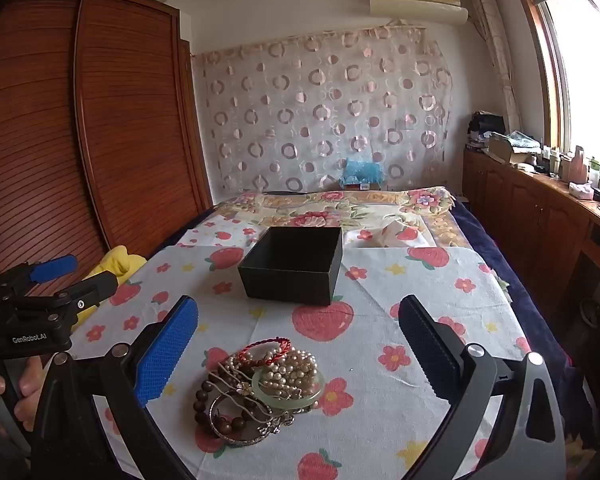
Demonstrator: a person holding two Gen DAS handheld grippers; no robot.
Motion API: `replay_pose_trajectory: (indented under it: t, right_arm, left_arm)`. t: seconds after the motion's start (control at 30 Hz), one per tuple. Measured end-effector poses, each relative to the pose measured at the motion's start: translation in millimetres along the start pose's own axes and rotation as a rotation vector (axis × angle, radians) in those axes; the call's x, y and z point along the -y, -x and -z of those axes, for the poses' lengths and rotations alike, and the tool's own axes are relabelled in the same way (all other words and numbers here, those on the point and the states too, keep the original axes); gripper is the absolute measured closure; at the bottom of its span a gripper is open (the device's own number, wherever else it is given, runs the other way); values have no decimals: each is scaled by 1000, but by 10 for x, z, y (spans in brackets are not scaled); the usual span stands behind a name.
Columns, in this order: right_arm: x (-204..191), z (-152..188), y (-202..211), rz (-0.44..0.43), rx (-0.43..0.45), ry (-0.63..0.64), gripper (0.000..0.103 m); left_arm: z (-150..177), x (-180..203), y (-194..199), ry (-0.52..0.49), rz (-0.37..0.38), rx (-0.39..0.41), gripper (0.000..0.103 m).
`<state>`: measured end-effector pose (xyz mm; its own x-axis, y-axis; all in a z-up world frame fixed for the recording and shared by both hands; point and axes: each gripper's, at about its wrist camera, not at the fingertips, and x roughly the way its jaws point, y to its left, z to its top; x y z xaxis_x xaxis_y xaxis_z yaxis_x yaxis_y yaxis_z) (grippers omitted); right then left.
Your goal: Organize jewelry
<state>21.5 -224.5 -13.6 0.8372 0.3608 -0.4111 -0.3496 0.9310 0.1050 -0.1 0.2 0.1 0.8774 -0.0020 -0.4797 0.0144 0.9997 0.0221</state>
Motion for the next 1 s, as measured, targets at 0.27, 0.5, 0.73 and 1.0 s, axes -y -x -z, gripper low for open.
replay_pose_trajectory:
  t: [0.27, 0.5, 0.73, 1.0]
  right_arm:
    - [5, -1, 6, -6, 2, -8, 2]
    - [1, 0, 10, -5, 3, -7, 2]
    - [-3, 3, 5, -2, 3, -4, 2]
    - [-6, 5, 7, -1, 4, -4, 2]
  left_arm:
    - [0, -2, 32, 0, -1, 2, 6]
    - [0, -1, -2, 1, 0, -3, 6]
    - [0, -1, -1, 2, 1, -3, 6]
    - [0, -2, -2, 3, 4, -4, 6]
